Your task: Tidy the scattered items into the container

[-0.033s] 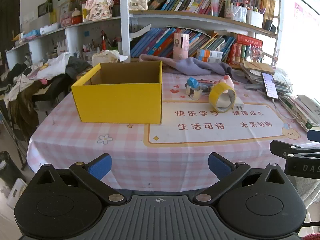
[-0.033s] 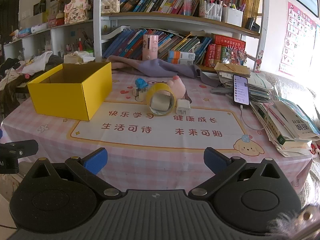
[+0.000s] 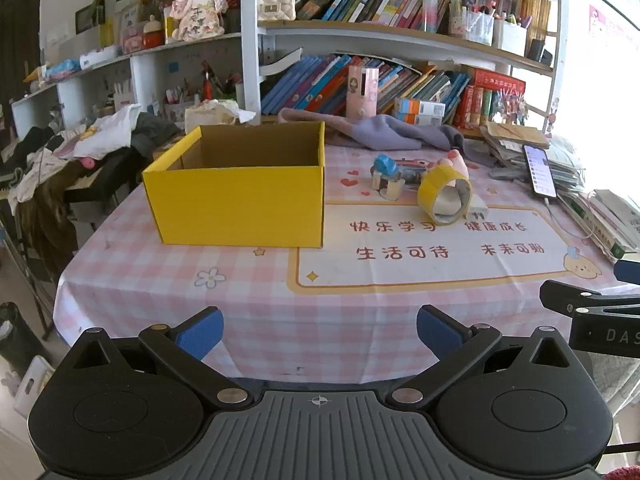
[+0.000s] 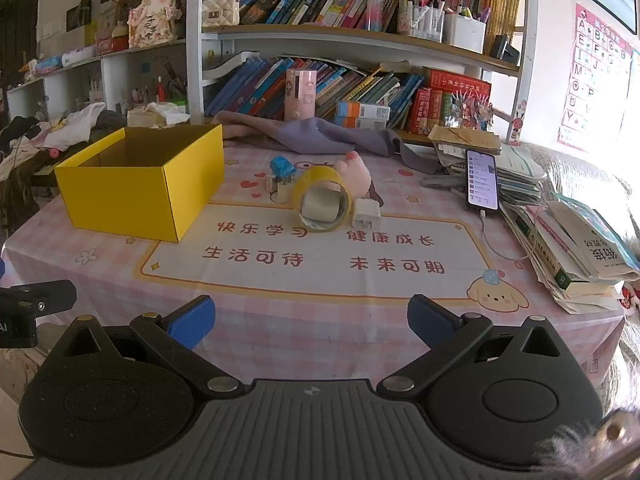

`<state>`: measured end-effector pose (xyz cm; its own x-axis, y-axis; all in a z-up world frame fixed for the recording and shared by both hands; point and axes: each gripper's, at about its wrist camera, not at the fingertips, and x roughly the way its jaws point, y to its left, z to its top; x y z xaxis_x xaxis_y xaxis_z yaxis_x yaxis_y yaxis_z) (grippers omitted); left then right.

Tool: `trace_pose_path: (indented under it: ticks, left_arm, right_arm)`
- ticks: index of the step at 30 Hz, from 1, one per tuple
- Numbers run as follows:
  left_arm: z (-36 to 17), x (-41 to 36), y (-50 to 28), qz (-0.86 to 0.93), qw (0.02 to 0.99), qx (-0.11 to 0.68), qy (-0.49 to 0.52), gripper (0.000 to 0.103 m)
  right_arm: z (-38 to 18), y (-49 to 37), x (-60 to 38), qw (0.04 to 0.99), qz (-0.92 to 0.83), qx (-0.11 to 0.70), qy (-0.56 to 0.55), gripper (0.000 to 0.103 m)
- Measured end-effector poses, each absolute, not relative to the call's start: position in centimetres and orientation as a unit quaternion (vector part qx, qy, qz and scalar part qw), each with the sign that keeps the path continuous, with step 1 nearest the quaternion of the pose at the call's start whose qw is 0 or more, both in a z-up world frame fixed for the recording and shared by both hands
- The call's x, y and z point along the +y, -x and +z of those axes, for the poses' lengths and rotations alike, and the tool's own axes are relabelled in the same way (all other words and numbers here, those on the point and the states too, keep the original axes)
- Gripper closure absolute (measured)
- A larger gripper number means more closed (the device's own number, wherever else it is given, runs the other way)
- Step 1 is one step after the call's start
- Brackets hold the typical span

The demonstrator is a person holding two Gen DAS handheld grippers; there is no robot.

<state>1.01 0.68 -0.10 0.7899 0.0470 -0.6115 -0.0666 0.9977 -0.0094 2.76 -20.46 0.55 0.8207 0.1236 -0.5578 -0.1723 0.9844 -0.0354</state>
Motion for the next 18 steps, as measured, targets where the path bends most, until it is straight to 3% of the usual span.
trace_pose_path:
  ticks: [18]
  left_arm:
    - [-0.1, 1.0, -0.9, 0.009, 0.944, 0.330, 0.021, 0.000]
  right_arm:
    - [0.4, -3.4, -19.4, 0.950, 0.082, 0.297, 0.058, 0.000]
